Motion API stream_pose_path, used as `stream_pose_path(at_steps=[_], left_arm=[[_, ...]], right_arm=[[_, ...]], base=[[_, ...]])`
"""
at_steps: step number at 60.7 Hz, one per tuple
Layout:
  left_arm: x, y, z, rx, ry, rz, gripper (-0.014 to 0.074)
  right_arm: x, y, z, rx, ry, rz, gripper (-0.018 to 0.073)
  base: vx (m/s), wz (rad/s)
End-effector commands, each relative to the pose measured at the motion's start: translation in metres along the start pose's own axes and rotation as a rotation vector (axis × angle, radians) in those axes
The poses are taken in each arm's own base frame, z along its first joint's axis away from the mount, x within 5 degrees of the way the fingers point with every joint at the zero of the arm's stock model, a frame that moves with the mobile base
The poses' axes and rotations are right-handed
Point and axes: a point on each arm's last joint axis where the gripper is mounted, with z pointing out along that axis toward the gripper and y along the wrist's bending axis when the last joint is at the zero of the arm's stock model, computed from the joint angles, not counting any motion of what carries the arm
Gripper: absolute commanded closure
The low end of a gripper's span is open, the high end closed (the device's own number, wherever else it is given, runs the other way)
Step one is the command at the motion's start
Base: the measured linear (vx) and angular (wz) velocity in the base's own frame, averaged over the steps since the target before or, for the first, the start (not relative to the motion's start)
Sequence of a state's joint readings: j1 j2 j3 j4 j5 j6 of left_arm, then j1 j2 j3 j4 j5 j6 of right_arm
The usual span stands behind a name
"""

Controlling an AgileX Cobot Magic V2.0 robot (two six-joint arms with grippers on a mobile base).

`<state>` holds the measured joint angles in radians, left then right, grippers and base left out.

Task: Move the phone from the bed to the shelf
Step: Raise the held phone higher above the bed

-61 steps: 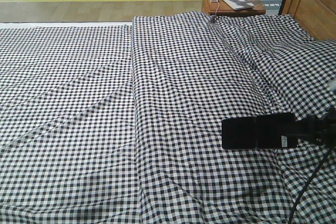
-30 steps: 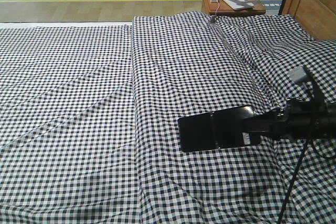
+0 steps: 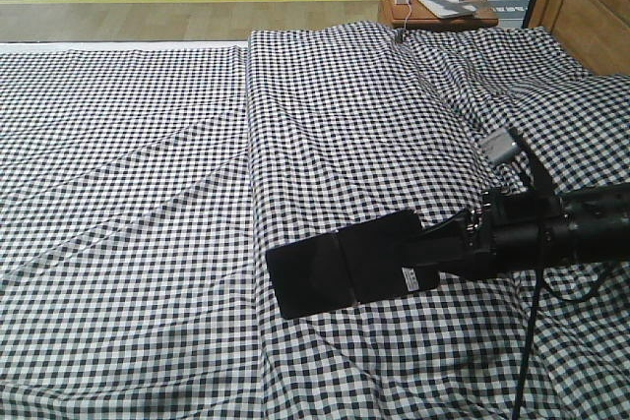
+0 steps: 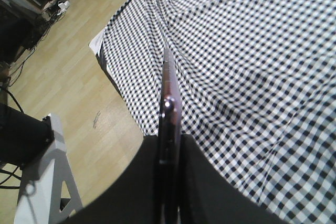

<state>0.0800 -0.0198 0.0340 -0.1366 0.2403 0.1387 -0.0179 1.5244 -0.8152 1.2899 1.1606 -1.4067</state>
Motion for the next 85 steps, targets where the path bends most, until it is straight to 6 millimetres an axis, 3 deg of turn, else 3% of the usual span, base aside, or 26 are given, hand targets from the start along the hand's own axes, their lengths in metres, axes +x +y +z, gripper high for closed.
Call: stream_pose_path(at_steps=[1,20,36,85], left_arm=[[-0.006,0.001,0.000,-0.004,-0.077,-0.012,0.0596],[-0.006,0.001,0.000,-0.004,-0.077,-0.012,0.0596],[-0.006,0.001,0.000,-0.004,-0.077,-0.012,0.0596],[-0.006,0.001,0.000,-0.004,-0.077,-0.012,0.0596]], right_arm=[[-0.018,0.034,-0.014,-0.116,-0.098,-0.049,0.0564],[-0.026,0.082,-0.039,-0.091,-0.158,-0.102,0.0564],[-0.026,0.107,-0.051,-0.090,-0.191,-0.129,0.0564],[-0.033,0.114,-0.055,-0.132,-0.283,-0.122,0.0564]], base=[[0.00,0.00],[0.00,0.00],[0.00,0.00],[0.00,0.00]])
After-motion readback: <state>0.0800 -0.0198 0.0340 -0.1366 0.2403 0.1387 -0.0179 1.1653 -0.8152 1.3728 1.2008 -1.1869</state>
